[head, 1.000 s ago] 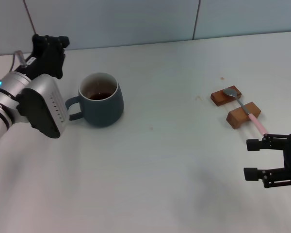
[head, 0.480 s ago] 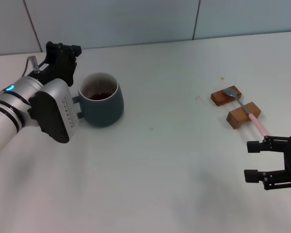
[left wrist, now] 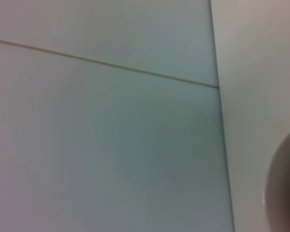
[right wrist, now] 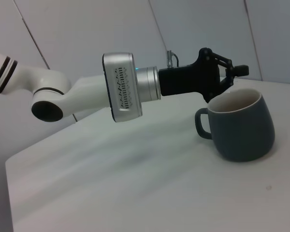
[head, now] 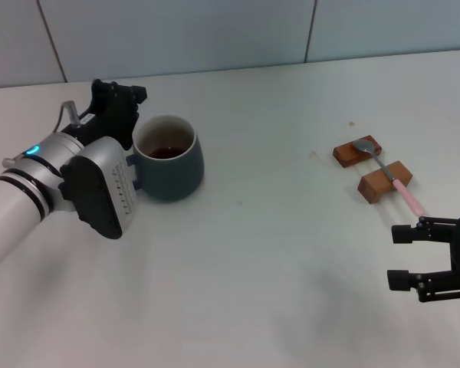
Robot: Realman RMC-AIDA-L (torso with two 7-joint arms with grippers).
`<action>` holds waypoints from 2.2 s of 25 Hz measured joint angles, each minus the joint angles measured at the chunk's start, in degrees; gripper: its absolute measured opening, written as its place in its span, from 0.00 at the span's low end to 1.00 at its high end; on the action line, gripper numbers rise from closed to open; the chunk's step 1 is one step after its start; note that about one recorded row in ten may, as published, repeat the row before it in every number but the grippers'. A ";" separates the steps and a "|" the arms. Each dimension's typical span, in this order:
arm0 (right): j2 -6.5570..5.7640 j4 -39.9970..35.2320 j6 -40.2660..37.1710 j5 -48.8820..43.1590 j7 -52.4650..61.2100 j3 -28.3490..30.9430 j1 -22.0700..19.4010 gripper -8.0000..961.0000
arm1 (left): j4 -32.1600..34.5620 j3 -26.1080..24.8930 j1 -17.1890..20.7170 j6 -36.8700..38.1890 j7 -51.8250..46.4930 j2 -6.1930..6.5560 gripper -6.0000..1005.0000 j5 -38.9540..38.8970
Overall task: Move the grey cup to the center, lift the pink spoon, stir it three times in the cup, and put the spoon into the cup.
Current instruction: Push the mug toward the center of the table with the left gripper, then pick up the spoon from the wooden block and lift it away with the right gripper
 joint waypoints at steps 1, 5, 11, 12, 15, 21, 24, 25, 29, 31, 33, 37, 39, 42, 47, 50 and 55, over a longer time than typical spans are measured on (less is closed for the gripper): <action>0.00 0.00 0.00 -0.02 0.00 0.00 -0.03 0.84 | -0.12 0.17 -0.03 0.00 0.00 0.00 0.00 0.00; 0.00 0.00 0.00 -0.06 -0.03 0.00 -0.15 0.83 | -1.37 1.20 -0.26 0.27 0.00 -0.02 0.00 0.36; 0.00 0.00 -0.39 -0.10 -0.03 -0.08 -0.36 0.83 | -2.94 0.78 -0.43 0.45 0.00 -0.01 0.00 3.99; 0.00 -0.04 -0.60 -0.10 -0.04 -0.07 -0.47 0.83 | -3.34 0.73 -0.55 0.50 0.00 -0.01 0.00 4.30; 0.00 -0.17 -0.90 -0.09 -0.02 0.01 -0.69 0.83 | -4.10 0.80 -0.79 0.69 0.02 -0.01 0.00 4.91; 0.04 -0.18 -1.44 -0.05 0.17 0.25 -0.90 0.83 | -6.91 0.35 -0.82 2.10 2.63 -0.02 0.00 7.24; 0.06 -0.18 -1.54 -0.02 0.31 0.26 -0.93 0.83 | -7.61 -0.19 -0.82 2.27 3.75 -0.02 0.00 7.22; 0.06 -0.19 -1.56 -0.02 0.34 0.27 -0.94 0.83 | -7.61 -0.19 -0.82 2.27 3.75 -0.02 0.00 7.22; 0.09 -0.11 -1.59 0.01 0.37 0.27 -0.96 0.83 | -8.06 -10.46 -0.26 2.91 3.05 0.05 0.00 7.24; 0.09 -0.03 -1.57 0.03 0.32 0.29 -0.94 0.83 | -8.11 -15.58 0.51 4.85 -0.30 0.20 0.00 7.22; 0.09 0.17 -1.34 0.30 0.09 0.33 -0.92 0.83 | -7.98 -18.41 1.79 9.22 -7.11 0.37 0.00 7.24; 0.09 0.75 -1.27 2.09 -0.61 1.04 -1.23 0.83 | -5.17 -18.76 4.90 19.99 -26.85 0.75 0.00 7.73; 0.09 0.80 -1.44 3.35 -0.79 2.00 -1.51 0.83 | -3.13 -17.86 6.00 23.69 -35.73 0.84 0.00 8.68; 0.09 0.99 -1.50 5.89 -0.82 3.65 -2.23 0.83 | 8.22 -10.55 9.92 35.12 -67.95 0.89 0.02 17.60; 0.05 4.94 -1.50 11.21 1.82 8.97 -3.15 0.82 | 16.90 -3.29 12.97 40.67 -85.26 0.74 0.05 20.48; -0.59 12.12 -1.17 13.71 6.91 16.20 -3.37 0.82 | 25.32 5.82 15.53 41.19 -95.94 0.39 0.06 21.38; -4.04 30.97 1.69 14.13 13.41 30.32 -6.62 0.82 | 34.24 16.75 18.96 35.90 -106.11 0.09 0.14 21.25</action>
